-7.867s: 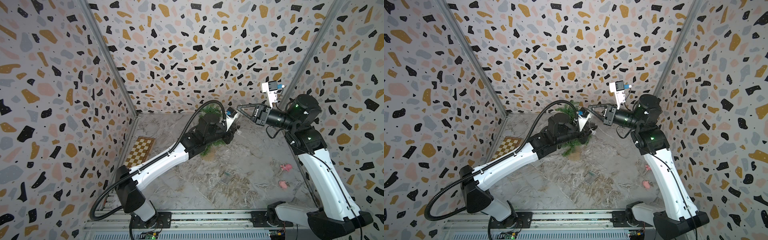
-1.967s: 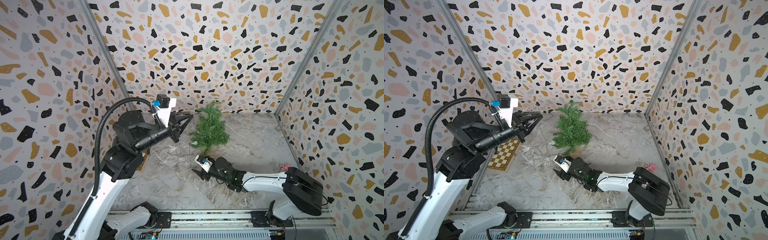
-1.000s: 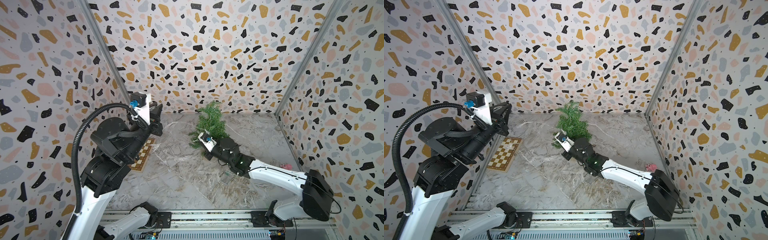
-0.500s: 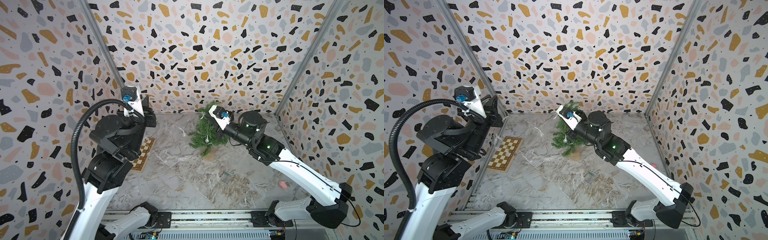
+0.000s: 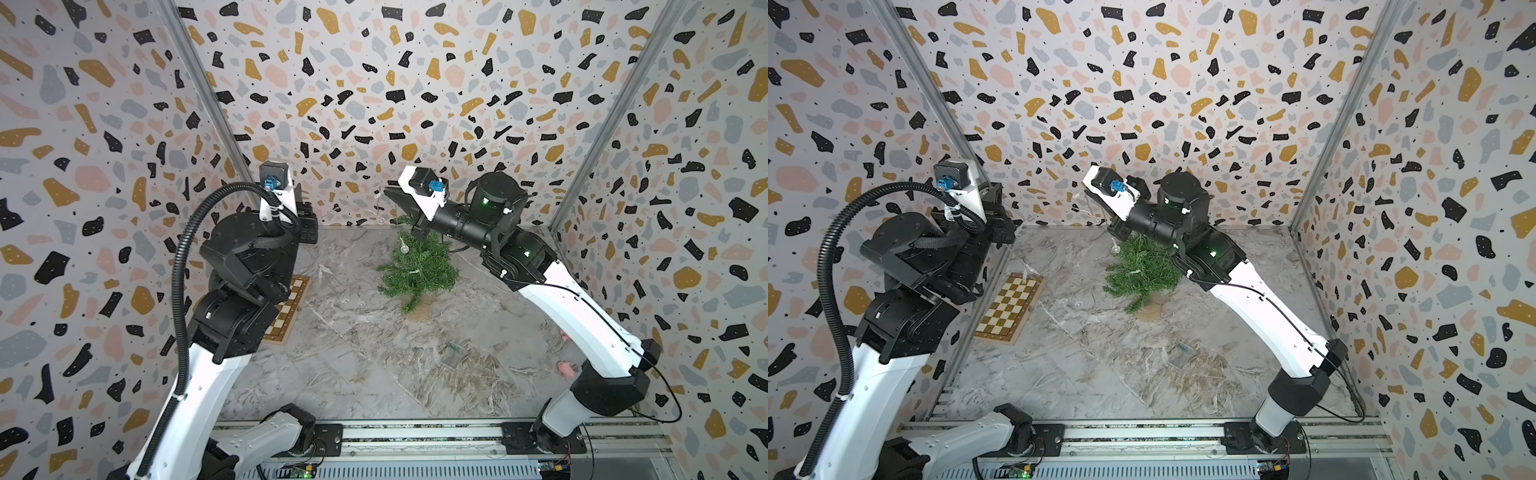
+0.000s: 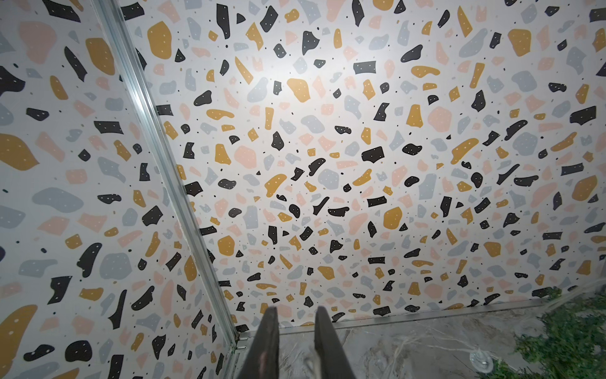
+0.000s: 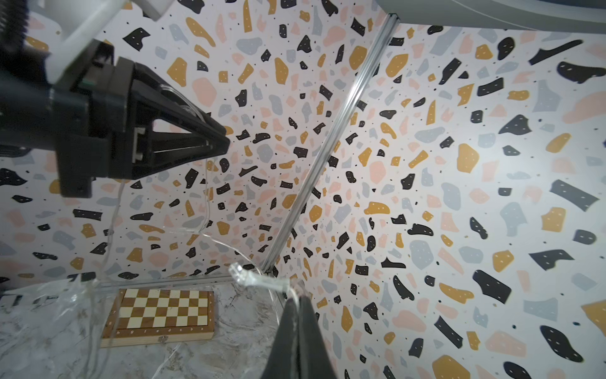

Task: Wrap string light around the christmas tree
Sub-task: Wrap the light string around the Christmas tree.

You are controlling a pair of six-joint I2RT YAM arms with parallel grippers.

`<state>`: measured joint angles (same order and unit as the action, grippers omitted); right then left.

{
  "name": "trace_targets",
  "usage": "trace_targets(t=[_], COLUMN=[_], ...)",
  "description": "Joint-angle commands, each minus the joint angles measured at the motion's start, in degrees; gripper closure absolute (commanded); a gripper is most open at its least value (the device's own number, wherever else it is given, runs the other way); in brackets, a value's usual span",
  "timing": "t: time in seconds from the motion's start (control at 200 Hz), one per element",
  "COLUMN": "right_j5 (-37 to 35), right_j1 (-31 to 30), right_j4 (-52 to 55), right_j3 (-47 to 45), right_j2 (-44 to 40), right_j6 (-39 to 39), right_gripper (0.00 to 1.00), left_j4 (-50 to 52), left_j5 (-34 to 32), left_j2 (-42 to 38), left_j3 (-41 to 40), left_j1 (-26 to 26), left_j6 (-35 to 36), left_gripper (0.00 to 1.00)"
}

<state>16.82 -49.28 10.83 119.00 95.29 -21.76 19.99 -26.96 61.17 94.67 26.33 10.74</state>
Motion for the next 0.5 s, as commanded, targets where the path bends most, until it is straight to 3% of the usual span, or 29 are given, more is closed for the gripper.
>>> trace_targets(t=[0.0,0.245,0.496], right_j5=[7.0,11.6,16.7], right_j1=[0.5,7.2,9.0], right_j4=[1.9,-1.5,-11.4], right_j3=[4.5,23.2,27.1], right_j2=[4.1,18.1,22.0], right_j6=[0.2,6.4,13.0], right_gripper=[1.00,1.00,1.00], left_j4=[-3.3,-3.2,-5.2], left_j5=[0.1,0.3,-1.2], left_j2=[-0.1,3.5,6.4], left_j3=[-0.4,0.0,2.6], left_j1=[-2.0,-4.8,-5.6], left_j6=[-2.1,-2.5,-0.4], left_gripper=[1.00,1.00,1.00])
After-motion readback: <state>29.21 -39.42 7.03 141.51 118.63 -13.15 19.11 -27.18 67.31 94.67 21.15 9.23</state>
